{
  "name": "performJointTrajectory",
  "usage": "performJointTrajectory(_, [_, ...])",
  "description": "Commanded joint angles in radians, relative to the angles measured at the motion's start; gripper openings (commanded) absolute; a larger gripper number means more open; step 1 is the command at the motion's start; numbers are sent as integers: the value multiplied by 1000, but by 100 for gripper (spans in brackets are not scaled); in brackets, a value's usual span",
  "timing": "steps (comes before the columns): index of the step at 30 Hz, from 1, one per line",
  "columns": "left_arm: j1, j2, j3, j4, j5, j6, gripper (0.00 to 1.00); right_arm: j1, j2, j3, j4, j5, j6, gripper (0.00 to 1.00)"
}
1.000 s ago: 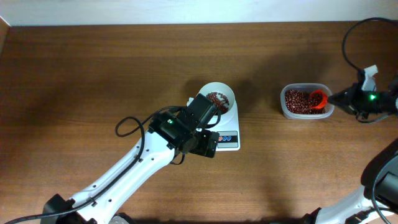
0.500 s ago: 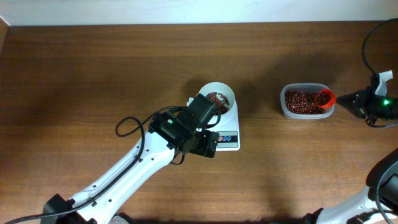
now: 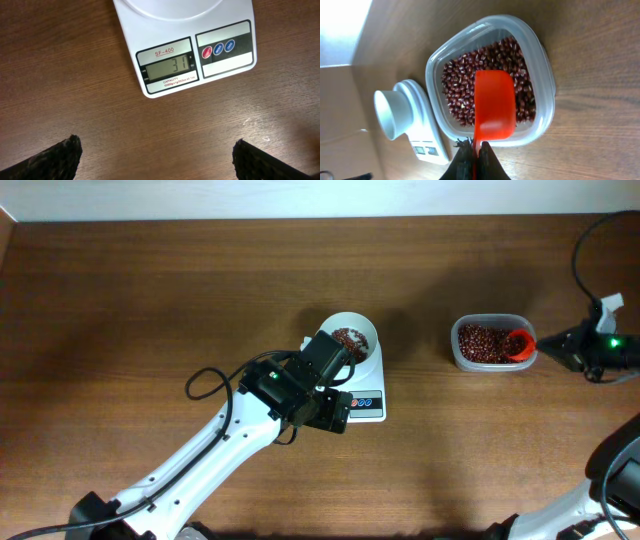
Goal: Scoop item into bowl and weigh 50g on scale
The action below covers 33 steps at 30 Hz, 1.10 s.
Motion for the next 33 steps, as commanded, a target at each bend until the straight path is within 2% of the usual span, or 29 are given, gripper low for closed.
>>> performJointTrajectory(1, [-3,-7,-7,1,-11,-10,99,50,4,67,-4,116,26,4])
performJointTrajectory(14, [-3,-7,-7,1,-11,-10,99,63,3,72,10,121,85,4])
performJointTrajectory(18, [-3,-7,-7,1,-11,-10,99,42,3,73,26,55,78,4])
performJointTrajectory(22, [-3,-7,-7,1,-11,-10,99,-22,3,73,12,-156,-2,4])
performJointTrajectory(27, [-3,-7,-7,1,-11,-10,99,-64,3,73,-84,-186,-103,4])
performJointTrajectory(33, [-3,-7,-7,1,-11,-10,99,-64,3,73,-127,-260,-103,4])
